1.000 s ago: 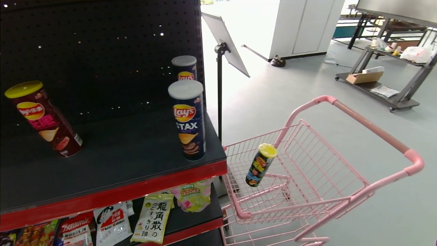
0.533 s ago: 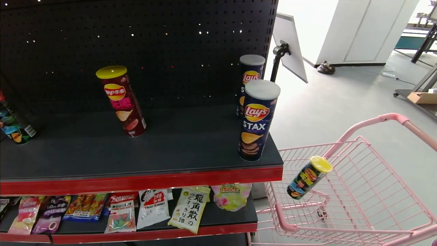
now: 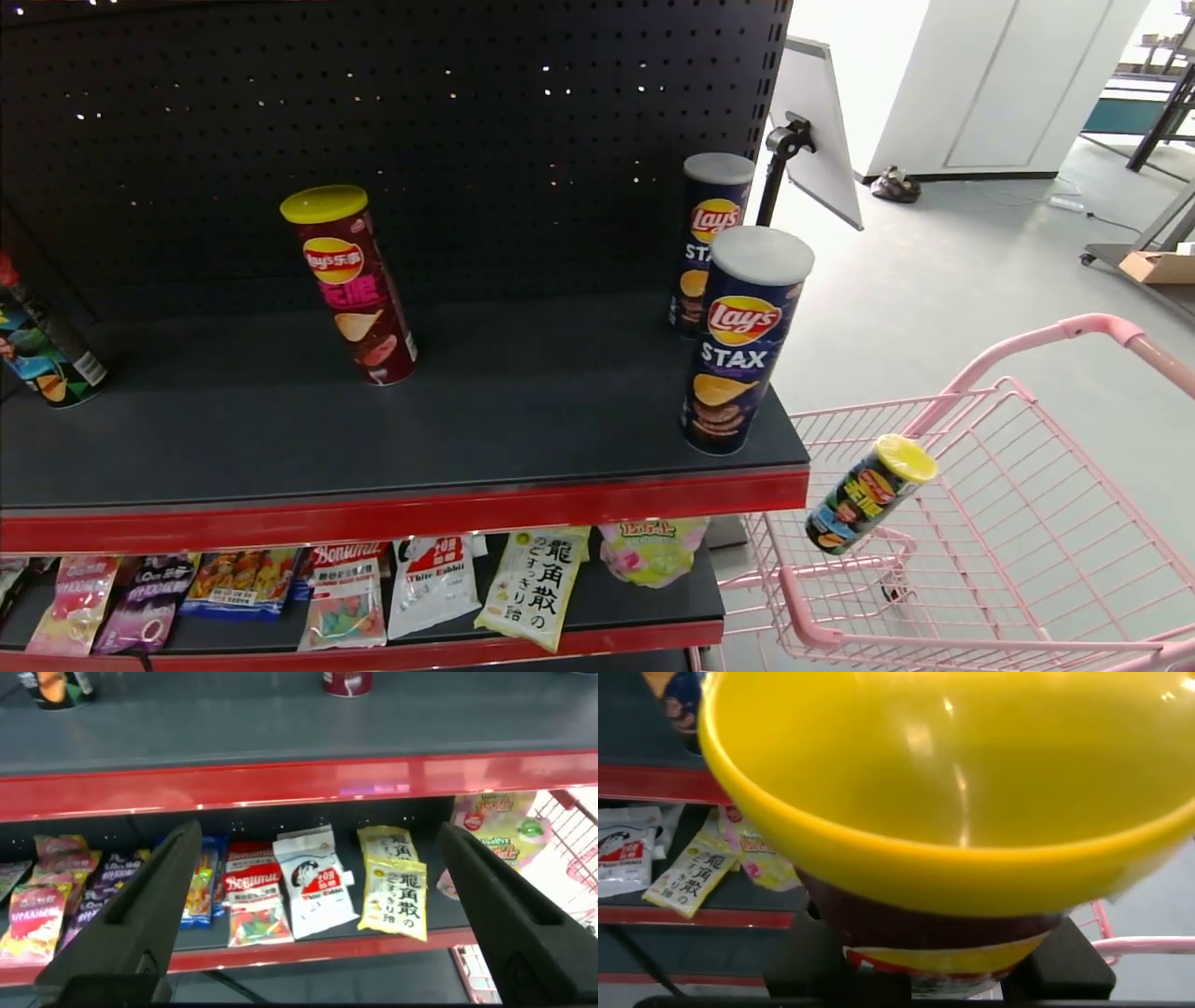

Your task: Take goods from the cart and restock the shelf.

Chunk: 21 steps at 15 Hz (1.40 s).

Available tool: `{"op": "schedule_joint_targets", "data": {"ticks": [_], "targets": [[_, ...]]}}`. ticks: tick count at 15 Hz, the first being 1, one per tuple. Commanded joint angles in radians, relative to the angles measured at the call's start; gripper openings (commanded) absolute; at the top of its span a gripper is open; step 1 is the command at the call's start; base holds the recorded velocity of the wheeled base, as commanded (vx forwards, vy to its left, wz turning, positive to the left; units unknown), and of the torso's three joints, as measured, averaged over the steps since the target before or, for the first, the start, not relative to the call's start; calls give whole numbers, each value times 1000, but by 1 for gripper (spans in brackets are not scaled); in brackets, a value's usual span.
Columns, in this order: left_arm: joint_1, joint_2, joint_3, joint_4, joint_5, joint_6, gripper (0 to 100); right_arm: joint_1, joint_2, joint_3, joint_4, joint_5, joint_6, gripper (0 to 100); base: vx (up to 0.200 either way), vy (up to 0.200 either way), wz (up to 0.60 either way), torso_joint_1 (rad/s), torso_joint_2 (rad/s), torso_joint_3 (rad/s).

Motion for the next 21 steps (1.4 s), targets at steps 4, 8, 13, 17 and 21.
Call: {"op": "schedule_joint_targets", "data": {"ticks": [4, 8, 13, 17, 21], "targets": [[1, 1, 0, -1, 0, -1, 100, 5, -39, 27, -1, 0, -1, 0, 0, 200, 0, 1, 4, 1], [1, 1, 0, -1, 0, -1, 100, 4, -34, 22, -9, -6, 1, 0, 0, 200, 0, 1, 0, -1], [1, 1, 0, -1, 0, -1, 100, 7, -62, 48, -9, 1, -1, 0, 0, 200, 0, 3, 1, 3], [1, 1, 0, -1, 0, -1, 100, 7, -66, 39, -9, 10, -1, 0, 0, 200, 0, 2, 2, 2], [1, 1, 0, -1, 0, -1, 100, 7, -66, 38, -9, 32, -1, 0, 0, 200, 0, 1, 5, 1]]}}
